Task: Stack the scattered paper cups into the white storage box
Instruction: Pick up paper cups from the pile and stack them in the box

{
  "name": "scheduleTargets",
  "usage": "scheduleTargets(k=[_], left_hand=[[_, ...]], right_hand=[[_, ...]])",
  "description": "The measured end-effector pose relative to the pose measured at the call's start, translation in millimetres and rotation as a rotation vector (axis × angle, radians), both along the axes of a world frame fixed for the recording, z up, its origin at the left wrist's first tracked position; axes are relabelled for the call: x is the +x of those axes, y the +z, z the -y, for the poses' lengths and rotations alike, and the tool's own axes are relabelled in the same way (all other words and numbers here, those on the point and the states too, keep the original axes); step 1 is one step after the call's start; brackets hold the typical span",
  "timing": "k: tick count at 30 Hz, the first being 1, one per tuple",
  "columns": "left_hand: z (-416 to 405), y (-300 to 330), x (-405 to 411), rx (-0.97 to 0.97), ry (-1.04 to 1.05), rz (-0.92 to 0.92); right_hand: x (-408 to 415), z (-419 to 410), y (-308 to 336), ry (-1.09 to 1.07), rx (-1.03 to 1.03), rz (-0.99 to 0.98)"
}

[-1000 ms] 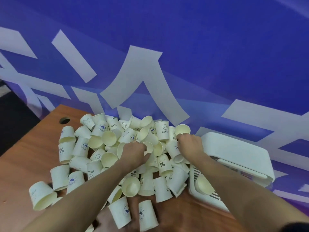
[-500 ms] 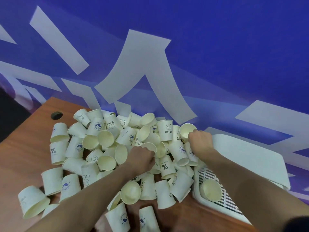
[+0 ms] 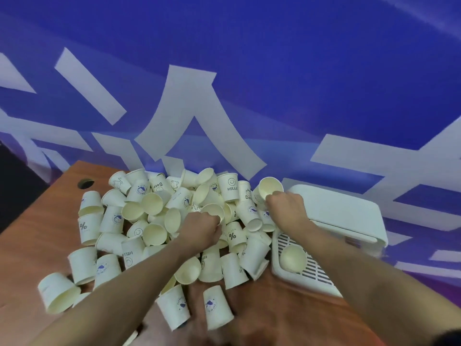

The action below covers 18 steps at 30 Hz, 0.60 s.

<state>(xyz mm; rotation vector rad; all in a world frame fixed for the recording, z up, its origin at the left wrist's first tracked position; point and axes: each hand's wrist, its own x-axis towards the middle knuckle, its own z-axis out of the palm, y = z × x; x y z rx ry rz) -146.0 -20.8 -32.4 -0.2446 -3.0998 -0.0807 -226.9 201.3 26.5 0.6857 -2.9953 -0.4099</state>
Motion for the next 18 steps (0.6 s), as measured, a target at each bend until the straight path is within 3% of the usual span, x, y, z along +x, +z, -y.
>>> scheduleTargets(k=[7, 13, 18], left_hand=[[-46, 18, 21, 0.013, -0.045, -0.142], [-90, 22, 37, 0.017, -0.125, -0.147], [-125, 17, 43, -0.031, -0.23, -0.107]], right_hand=[[47, -39, 1, 0.056, -0.175, -0.082], [94, -86, -2, 0.185, -0.288, -0.102], [117, -132, -20, 0.104, -0.253, -0.086]])
